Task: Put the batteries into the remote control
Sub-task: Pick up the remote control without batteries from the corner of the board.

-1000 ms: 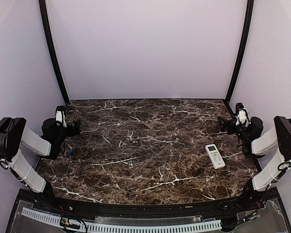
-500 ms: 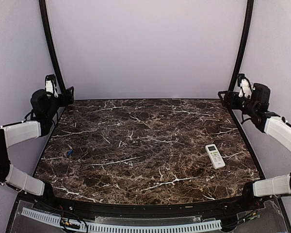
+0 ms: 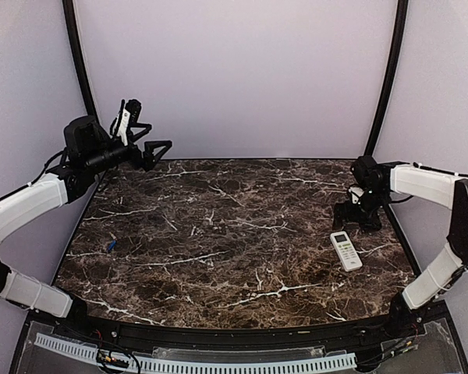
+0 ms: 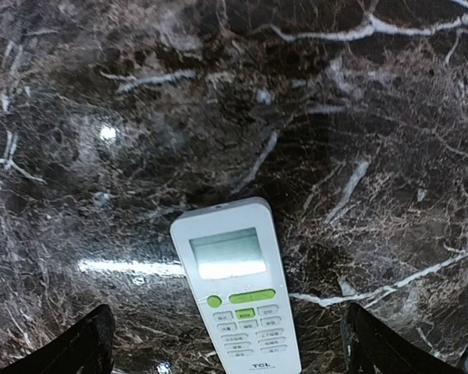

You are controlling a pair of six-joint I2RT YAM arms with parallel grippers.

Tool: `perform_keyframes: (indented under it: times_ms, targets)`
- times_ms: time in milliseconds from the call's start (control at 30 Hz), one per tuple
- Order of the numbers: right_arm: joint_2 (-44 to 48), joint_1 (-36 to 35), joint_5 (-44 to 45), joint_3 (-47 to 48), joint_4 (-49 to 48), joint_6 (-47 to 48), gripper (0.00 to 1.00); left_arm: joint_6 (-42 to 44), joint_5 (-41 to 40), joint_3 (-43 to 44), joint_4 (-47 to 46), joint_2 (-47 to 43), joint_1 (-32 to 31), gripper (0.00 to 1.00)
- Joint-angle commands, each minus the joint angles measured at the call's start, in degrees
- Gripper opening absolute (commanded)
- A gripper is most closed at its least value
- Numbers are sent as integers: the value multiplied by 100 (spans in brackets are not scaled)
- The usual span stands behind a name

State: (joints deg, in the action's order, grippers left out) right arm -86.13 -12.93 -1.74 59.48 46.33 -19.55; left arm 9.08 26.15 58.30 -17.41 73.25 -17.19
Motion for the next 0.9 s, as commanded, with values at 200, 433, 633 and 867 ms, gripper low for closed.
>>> perform_keyframes:
  times_ms: [200,433,633,867]
  targets:
    - [-1215,-51,-61,296,952,-134,98,606,1113,-374,496,-524,-161,99]
    - [-1713,-224,-313,259,656,-13,94,538,1215,-378,448,-536,-171,99]
    - [-2074,-495,-295,414,606,56,77,514,1230,-391,433,-560,-171,99]
    - [-2067,-886,-70,722,734,246,41,446,1297,-394,397,-522,-171,99]
